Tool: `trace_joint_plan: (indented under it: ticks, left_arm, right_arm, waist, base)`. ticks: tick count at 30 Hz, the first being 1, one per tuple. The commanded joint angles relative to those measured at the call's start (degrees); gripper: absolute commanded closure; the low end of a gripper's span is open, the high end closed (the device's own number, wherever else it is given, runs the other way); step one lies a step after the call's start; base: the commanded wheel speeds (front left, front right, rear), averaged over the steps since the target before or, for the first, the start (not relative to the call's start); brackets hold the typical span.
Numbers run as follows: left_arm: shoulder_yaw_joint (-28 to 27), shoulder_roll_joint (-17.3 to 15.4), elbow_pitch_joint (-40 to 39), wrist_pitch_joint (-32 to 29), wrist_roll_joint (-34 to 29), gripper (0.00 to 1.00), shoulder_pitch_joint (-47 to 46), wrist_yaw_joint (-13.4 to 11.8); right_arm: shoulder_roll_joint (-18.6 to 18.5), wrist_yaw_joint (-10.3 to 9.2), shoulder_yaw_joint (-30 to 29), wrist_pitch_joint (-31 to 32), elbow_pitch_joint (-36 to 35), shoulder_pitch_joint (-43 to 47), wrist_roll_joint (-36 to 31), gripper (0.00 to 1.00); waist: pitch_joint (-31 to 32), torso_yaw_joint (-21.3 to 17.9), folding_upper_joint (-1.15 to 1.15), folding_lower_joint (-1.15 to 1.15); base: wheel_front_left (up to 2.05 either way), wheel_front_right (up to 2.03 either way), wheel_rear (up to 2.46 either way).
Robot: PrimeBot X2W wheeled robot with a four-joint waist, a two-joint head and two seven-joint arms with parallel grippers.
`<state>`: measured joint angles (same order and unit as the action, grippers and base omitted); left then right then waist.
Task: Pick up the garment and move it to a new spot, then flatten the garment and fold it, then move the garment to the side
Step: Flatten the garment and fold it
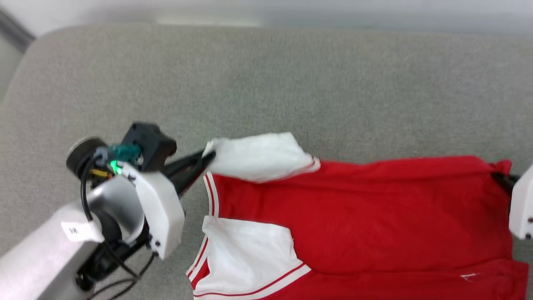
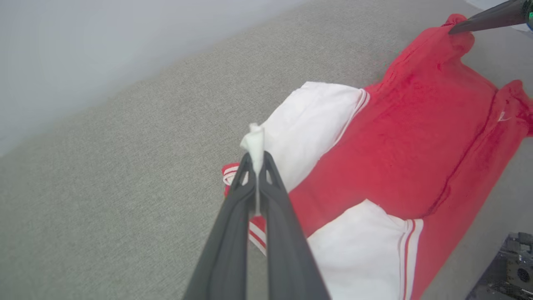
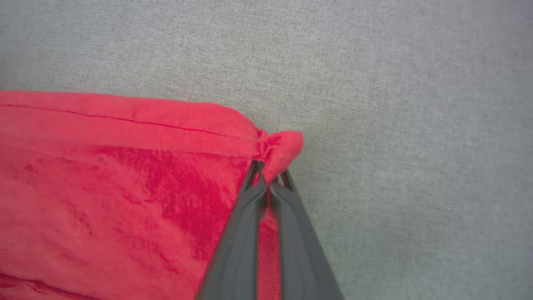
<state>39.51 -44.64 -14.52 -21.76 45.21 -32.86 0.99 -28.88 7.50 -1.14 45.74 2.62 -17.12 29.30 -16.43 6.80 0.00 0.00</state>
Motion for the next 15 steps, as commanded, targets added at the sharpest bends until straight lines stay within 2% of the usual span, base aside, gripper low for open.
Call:
trace_joint_plan:
  ticks: [1,9,15]
  left_arm:
    - [0.07,-0.45,-0.32,0.5,0.48,1.0,1.84,-0.56]
    - [1.12,-2.4,-3.0,2.08,2.9,1.0,11.74,-4.3]
    - [2.99,-2.31,-2.53,3.11,5.8,1.0,18.83,-5.4]
  right_arm:
    - [0.85,-0.02,-0.73,-0.67,-1.03,1.99,-0.03,1.0]
    - [3.78,-0.02,-4.7,-2.93,-6.06,12.97,1.44,1.0]
    - [4.63,-0.02,-5.44,-4.0,-7.36,19.51,2.74,1.0]
  waist:
    - [2.43,-0.23,0.0,0.0]
    - [5.45,-0.06,0.0,0.0]
    - [6.2,0.13,0.0,0.0]
  base:
    - [0.0,0.0,0.0]
    - [0.0,0.0,0.0]
    - [0.0,0.0,0.0]
